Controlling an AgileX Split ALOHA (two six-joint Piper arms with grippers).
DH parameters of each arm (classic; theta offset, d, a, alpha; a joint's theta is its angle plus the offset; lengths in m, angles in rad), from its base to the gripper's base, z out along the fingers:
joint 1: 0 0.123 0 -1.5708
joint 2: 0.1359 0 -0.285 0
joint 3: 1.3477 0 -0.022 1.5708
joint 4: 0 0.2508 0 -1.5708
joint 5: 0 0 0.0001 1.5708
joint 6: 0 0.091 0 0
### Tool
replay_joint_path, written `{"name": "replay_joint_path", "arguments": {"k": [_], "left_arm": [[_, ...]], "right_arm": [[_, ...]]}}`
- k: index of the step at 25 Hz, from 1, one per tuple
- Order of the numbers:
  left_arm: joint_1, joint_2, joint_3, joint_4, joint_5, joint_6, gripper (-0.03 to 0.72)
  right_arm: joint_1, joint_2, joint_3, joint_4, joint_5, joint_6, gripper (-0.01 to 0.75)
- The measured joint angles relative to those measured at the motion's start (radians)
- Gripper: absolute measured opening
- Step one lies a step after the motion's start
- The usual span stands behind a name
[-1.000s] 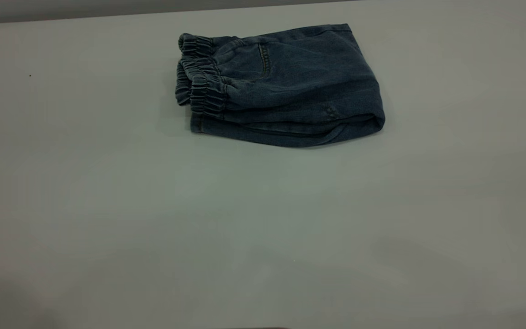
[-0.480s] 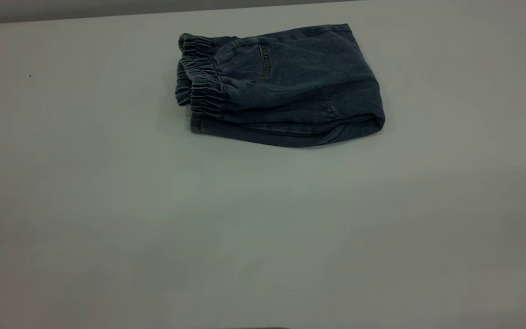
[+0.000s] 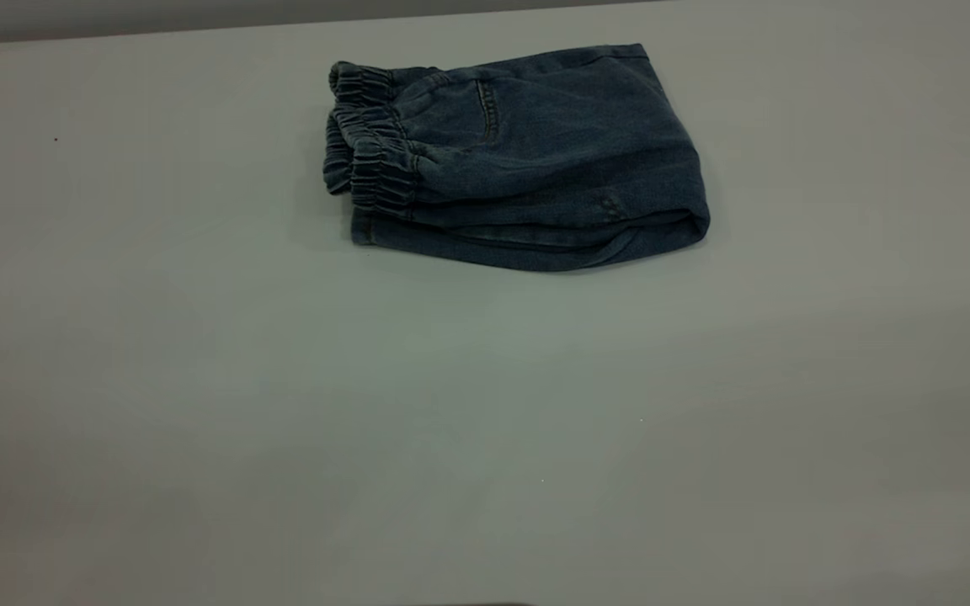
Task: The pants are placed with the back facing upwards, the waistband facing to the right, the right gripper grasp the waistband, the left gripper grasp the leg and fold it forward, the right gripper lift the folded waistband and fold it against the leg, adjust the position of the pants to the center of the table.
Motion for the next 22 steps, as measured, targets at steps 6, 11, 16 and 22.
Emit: {"name": "replay_joint_path", "arguments": {"k": [6, 11, 16, 22], "left_arm": [[0.0, 0.0, 0.004, -0.021, -0.014, 0.017, 0.453], [0.0, 0.0, 0.004, -0.036, -0.019, 0.047, 0.453], [0.0, 0.0, 0.004, -0.036, -0.019, 0.051, 0.453], [0.0, 0.0, 0.004, -0.036, -0.02, 0.051, 0.453]], "right_arm": [[0.0, 0.0, 0.0, 0.002, -0.002, 0.0, 0.594], [0.0, 0.0, 0.0, 0.002, -0.002, 0.001, 0.594], [0.0, 0.0, 0.0, 0.002, -0.002, 0.001, 0.594], [0.0, 0.0, 0.0, 0.002, -0.002, 0.001, 0.594]]}}
